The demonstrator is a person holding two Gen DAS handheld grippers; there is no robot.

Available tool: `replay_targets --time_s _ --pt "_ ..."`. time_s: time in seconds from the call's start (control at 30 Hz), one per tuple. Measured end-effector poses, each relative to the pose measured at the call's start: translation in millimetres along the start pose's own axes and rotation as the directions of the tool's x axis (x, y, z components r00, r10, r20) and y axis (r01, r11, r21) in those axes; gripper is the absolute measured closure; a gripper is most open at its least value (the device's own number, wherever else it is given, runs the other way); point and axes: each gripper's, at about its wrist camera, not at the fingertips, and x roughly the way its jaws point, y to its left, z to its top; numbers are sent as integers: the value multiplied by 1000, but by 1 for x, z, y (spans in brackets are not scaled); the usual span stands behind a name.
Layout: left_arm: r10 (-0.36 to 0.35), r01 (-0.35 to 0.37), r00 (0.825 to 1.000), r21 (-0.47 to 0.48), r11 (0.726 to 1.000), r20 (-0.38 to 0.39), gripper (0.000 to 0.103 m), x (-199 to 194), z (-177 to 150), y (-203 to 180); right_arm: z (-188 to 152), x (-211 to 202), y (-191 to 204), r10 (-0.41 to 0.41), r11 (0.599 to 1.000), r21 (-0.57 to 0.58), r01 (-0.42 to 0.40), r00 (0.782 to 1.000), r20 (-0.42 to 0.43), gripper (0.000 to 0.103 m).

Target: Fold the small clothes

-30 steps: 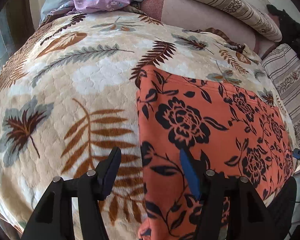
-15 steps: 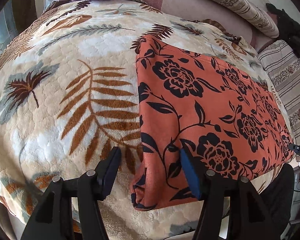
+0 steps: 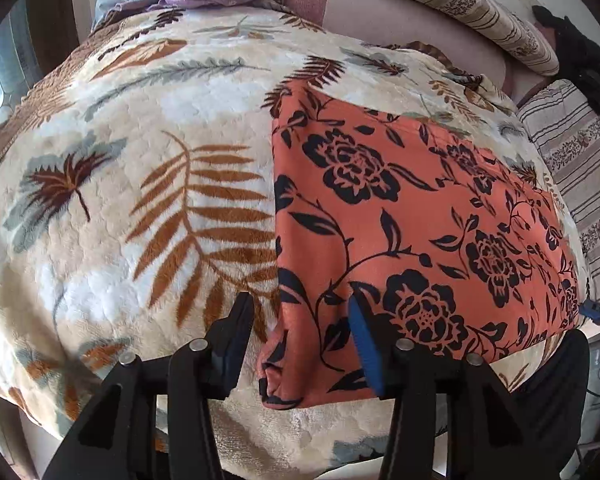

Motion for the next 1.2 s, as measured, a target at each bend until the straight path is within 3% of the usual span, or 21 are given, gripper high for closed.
replay_targets --time_s 0.07,0.1,0.2,0.37,0.43,0.5,0.53,0.6,0.7,0.8,0.87,0.9,0.97,1.0,1.03,1.07,1.13,1.2 --pt "-6 6 1000 -16 1000 -4 42 -2 4 3 13 -14 8 11 1000 -19 -9 995 95 5" --pt "-14 14 1000 -36 999 -8 42 -2 3 6 20 -17 11 28 999 -33 -24 992 123 5" --pt "-32 32 999 -76 997 -6 42 -6 -5 12 32 -8 15 61 998 -21 -60 993 97 7" --pt "-61 58 998 -122 991 -20 42 -8 -17 20 8 13 15 65 998 -21 -65 997 36 7" --pt "-57 53 998 -109 993 -33 44 -4 -14 18 -1 17 14 60 998 -22 -60 998 12 13" --pt "-57 51 996 -93 994 -62 66 2 -10 15 -5 20 11 46 999 -13 -46 999 -12 26" --pt "-53 46 995 -86 995 -83 83 6 -8 13 -7 22 9 39 999 -8 -39 999 -30 32" --pt "-34 29 996 -57 998 -87 92 5 -6 7 -9 33 10 -1 999 -33 -2 996 -90 60" --pt "-54 53 998 -35 998 -23 95 -23 -1 -1 -14 39 22 -79 991 -122 61 986 -146 89" --pt "-13 14 999 6 1000 -42 96 -30 -5 2 -16 29 19 -99 989 -123 80 982 -158 90" --pt "55 -54 988 12 998 -147 92 2 -17 18 -13 38 -3 -157 986 -81 144 969 -190 90" --pt "30 -33 987 -13 999 -156 90 11 -20 27 -11 43 -12 -137 990 -46 130 969 -206 78" --pt "2 -6 993 -38 999 -115 88 0 -14 28 -9 35 -15 -84 996 -4 84 983 -165 75" --pt "6 -7 997 -17 1000 -72 88 -11 -10 24 -6 28 -10 -79 997 -15 78 988 -134 61" --pt "19 -19 999 9 1000 -28 82 -20 -5 19 -3 21 -6 -72 997 -29 69 992 -101 43" --pt "44 -44 999 29 999 1 72 -27 0 14 2 12 -2 -74 996 -44 72 996 -48 11" --pt "43 -45 999 51 998 23 63 -36 11 3 17 -3 5 -82 995 -52 84 996 39 8" --pt "-9 6 999 68 998 45 62 -39 19 -11 39 -8 7 -47 999 -22 50 995 89 8"
